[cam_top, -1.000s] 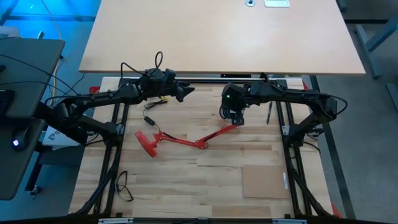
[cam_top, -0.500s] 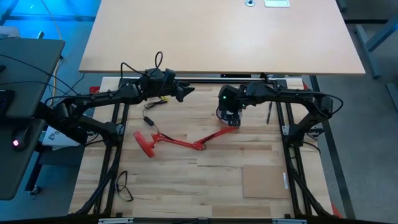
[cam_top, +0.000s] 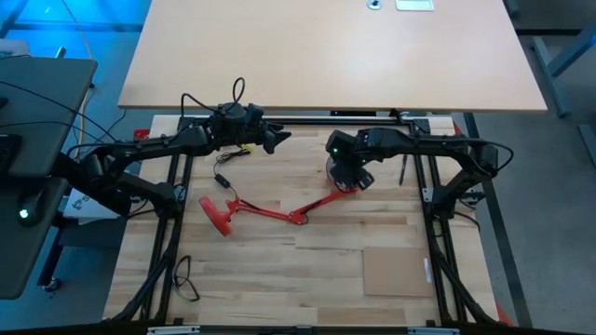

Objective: Screw lightbulb
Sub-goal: Insert the lightbulb into the desk lamp

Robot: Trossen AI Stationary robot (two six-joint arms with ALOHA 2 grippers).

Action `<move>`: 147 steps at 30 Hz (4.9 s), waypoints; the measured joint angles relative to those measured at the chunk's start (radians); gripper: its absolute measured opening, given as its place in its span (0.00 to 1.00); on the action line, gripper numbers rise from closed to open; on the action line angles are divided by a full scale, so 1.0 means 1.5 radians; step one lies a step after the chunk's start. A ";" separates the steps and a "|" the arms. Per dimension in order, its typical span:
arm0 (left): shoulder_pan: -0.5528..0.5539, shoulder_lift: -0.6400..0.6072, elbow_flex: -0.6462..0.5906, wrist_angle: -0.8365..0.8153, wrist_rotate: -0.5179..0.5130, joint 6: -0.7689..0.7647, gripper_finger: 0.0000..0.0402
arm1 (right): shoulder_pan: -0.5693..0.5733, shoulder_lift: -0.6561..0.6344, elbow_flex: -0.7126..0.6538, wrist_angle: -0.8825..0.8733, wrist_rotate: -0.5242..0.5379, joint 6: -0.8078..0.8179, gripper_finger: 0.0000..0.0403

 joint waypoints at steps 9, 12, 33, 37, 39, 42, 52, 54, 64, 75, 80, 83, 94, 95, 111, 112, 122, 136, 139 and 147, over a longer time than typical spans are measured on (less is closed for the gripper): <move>0.000 0.000 0.000 -0.001 0.000 0.000 0.65 | 0.010 0.001 -0.001 0.003 0.002 -0.141 0.64; 0.000 0.000 0.000 0.000 0.000 0.000 0.65 | 0.010 0.001 -0.001 0.006 0.005 -0.147 0.64; 0.000 0.000 0.000 0.000 0.000 0.022 0.65 | 0.045 0.002 -0.002 0.014 0.095 0.765 0.64; 0.001 0.000 0.000 0.000 0.000 0.022 0.65 | 0.056 0.002 -0.002 0.014 0.089 0.950 0.64; 0.001 0.000 0.000 0.000 0.000 0.021 0.65 | 0.059 0.002 -0.002 0.015 0.083 1.044 0.64; 0.001 0.000 0.000 0.000 0.001 0.018 0.65 | 0.060 0.002 -0.002 0.015 0.074 1.167 0.64; 0.001 0.000 0.000 0.000 0.006 0.017 0.65 | 0.062 0.003 -0.002 0.048 0.027 1.515 0.64; 0.001 0.000 0.000 0.000 0.006 0.017 0.65 | 0.062 0.004 0.004 0.051 0.015 1.564 0.64; 0.001 0.000 0.000 0.000 0.006 0.034 0.65 | 0.061 0.003 0.021 0.052 0.015 1.541 0.64; 0.001 0.000 0.000 0.000 -0.003 0.029 0.65 | 0.065 0.002 0.021 0.030 0.048 1.479 0.64; 0.001 0.000 0.000 0.000 -0.028 0.018 0.65 | 0.057 0.007 -0.002 0.036 0.041 1.463 0.64; 0.001 0.000 0.000 0.000 -0.032 0.018 0.65 | 0.050 0.005 -0.015 0.036 0.026 1.471 0.67; 0.001 0.000 0.000 0.000 -0.033 0.018 0.65 | 0.051 0.012 -0.013 0.061 0.028 1.446 0.87; 0.001 0.000 0.000 0.000 -0.033 0.017 0.65 | 0.051 0.012 -0.013 0.061 0.021 1.447 0.89; 0.001 0.000 0.000 -0.011 -0.033 0.017 0.65 | 0.026 -0.063 -0.013 0.065 -0.025 0.974 0.93; 0.001 0.000 0.000 -0.014 -0.033 0.017 0.65 | 0.025 -0.066 -0.013 0.065 -0.026 0.902 0.93; 0.001 0.000 0.000 -0.034 -0.033 0.009 0.65 | 0.032 -0.069 -0.012 0.074 -0.020 0.602 0.93; 0.001 0.000 0.000 -0.035 -0.033 0.005 0.65 | 0.057 -0.050 -0.012 0.063 -0.052 0.100 0.93; 0.001 0.000 0.000 -0.035 -0.034 0.003 0.65 | 0.051 -0.037 -0.012 0.055 -0.040 0.083 0.93; 0.001 0.000 0.000 -0.036 -0.038 0.003 0.65 | 0.049 -0.013 -0.012 0.069 -0.017 0.051 0.93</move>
